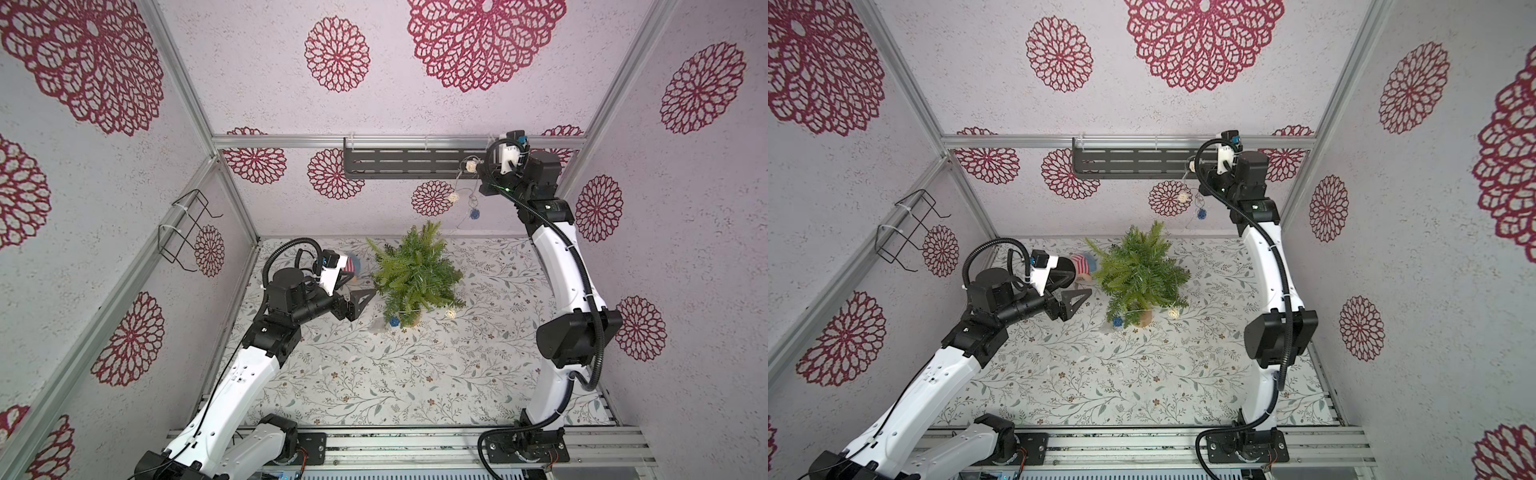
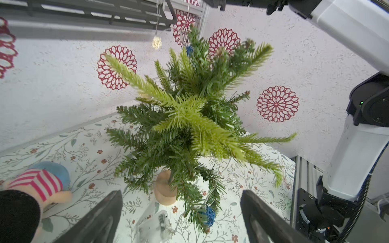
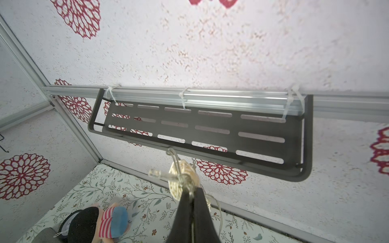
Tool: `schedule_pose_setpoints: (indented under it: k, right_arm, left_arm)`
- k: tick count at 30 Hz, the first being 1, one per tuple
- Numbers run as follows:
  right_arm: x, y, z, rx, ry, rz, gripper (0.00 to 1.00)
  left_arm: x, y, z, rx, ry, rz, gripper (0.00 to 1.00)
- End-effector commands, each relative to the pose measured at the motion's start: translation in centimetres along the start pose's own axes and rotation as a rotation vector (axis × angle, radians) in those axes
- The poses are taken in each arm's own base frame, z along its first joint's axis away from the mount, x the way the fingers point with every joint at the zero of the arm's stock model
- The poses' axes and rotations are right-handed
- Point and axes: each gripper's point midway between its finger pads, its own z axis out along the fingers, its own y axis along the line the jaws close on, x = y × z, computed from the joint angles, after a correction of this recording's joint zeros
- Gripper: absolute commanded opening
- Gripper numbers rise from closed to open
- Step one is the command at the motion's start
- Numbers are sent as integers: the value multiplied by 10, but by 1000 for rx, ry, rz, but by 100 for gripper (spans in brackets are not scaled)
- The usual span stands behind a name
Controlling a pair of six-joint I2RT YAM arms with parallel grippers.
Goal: Remove string lights from the small christmas tree
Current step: Remove the light string from the Christmas tree.
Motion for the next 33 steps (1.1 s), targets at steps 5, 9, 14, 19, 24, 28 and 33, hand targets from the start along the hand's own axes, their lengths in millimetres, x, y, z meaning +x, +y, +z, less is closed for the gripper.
schedule_pose_setpoints:
  k: [5, 9, 14, 19, 24, 28, 33]
  right_arm:
    - [-28, 4, -31, 47, -45, -41, 0]
    - [-26, -1, -38, 89, -30, -53, 0]
    - [-19, -9, -43, 143, 2, -55, 0]
    - [-14, -19, -44, 192, 22, -44, 0]
    - [-6, -28, -42, 238, 41, -37, 0]
    - [9, -41, -39, 295, 87, -46, 0]
    - [43, -61, -43, 385, 147, -31, 0]
  left_arm:
    - [0, -10, 10, 80, -66, 28, 91]
    - [1, -11, 11, 81, -62, 27, 91]
    - [1, -19, 10, 87, -16, 29, 91]
    - [0, -29, 2, 110, 17, 56, 92]
    - [2, -32, 0, 121, 12, 60, 92]
    - [1, -34, -1, 133, 7, 56, 92]
    - [0, -36, -3, 131, -1, 59, 92]
